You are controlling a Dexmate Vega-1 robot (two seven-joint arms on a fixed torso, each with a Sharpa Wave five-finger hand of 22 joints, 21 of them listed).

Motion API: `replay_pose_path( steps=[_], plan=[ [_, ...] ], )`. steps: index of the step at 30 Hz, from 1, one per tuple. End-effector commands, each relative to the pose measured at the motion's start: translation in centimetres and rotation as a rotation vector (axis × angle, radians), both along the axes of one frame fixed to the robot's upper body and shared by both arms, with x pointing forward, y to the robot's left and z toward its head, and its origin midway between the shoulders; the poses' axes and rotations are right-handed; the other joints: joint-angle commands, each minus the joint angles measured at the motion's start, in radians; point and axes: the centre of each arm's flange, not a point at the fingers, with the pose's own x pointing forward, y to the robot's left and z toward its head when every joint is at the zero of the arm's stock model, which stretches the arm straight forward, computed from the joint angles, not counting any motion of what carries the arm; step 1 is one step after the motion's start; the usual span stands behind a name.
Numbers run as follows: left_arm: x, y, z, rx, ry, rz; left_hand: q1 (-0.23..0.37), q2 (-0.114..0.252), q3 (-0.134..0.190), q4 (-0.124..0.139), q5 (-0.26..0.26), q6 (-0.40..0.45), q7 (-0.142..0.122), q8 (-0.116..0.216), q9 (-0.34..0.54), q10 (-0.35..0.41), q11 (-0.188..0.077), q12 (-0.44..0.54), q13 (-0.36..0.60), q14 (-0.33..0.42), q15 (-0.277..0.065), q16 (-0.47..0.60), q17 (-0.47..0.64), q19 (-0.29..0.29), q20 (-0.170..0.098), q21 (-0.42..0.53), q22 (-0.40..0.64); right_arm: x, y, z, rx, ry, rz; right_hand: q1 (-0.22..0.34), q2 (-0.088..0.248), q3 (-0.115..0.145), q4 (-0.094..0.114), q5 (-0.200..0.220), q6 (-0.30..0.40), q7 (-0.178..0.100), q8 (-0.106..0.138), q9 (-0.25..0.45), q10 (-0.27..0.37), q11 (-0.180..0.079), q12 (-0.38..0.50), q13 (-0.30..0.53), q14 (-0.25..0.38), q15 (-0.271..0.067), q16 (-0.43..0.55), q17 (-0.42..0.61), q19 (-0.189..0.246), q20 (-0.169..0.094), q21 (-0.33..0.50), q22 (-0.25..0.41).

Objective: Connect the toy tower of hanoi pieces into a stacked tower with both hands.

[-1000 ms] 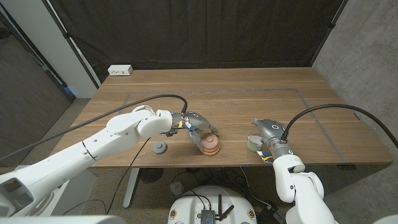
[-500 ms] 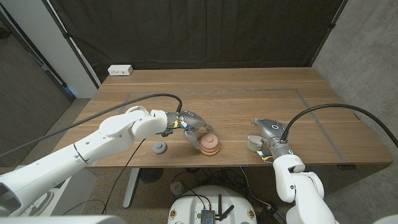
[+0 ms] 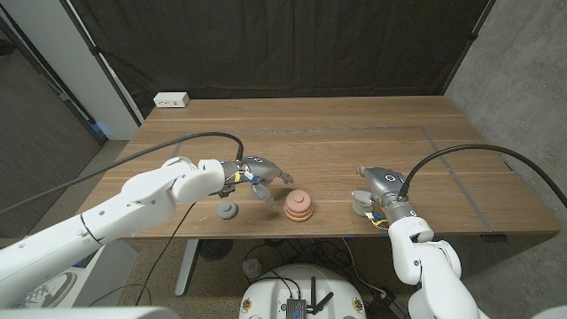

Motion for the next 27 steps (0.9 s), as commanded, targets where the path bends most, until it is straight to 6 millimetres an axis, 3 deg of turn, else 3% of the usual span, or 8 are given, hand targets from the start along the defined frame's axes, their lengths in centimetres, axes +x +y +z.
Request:
replay_pose_path(
  steps=[1,8,13,27],
  plan=[
    [-0.8,2.5,-0.6,-0.092,-0.019,0.056,0.006,0.014,0.008,-0.005,0.000,0.020,-0.003,0.010,0.002,0.015,-0.002,0.007,-0.001,0.009,-0.082,0.011,0.007,0.006,-0.148,0.012,0.003,-0.1,0.3,0.5,-0.012,-0.003,0.011,-0.003,-0.003,0.010,-0.002,0.008,0.009,0.000,0.003,0.004,0.011,-0.002,0.000,0.005,0.007,-0.052,0.006,0.004,0.003,-0.093,0.005,0.001],
    [-0.8,3.9,-0.7,-0.164,-0.022,0.087,0.011,0.018,0.011,-0.006,0.000,0.035,-0.004,0.015,0.002,0.033,-0.007,0.011,-0.003,0.015,-0.082,0.012,0.004,0.015,-0.148,0.017,0.005,0.1,0.3,0.5,-0.003,-0.004,0.020,-0.003,-0.004,0.010,-0.002,0.009,0.013,-0.001,0.005,0.007,0.012,-0.003,0.000,0.005,0.006,-0.052,0.005,0.003,0.004,-0.093,0.005,0.002],
    [-0.7,4.9,-0.7,-0.214,-0.036,0.113,0.013,0.022,0.013,-0.006,0.000,0.049,-0.003,0.018,0.001,0.051,-0.008,0.016,-0.005,0.027,-0.082,0.017,0.005,0.024,-0.148,0.023,0.009,0.3,0.2,0.4,-0.011,0.001,0.028,-0.003,-0.003,0.011,-0.002,0.009,0.061,-0.013,0.031,0.017,0.017,-0.002,0.000,0.006,0.006,-0.052,0.004,0.000,0.007,-0.093,0.008,0.004],
    [-1.4,7.1,-1.3,-0.354,-0.089,0.186,0.020,0.030,0.018,-0.007,0.001,0.092,-0.011,0.031,0.000,0.093,-0.019,0.024,-0.010,0.049,-0.082,0.022,0.002,0.041,-0.148,0.031,0.014,1.0,0.0,0.7,0.006,-0.008,0.051,-0.004,-0.004,0.013,-0.003,0.009,0.012,-0.004,0.017,0.027,0.014,-0.004,-0.003,0.008,0.011,-0.052,0.011,0.003,0.010,-0.093,0.010,0.005]
  ],
)
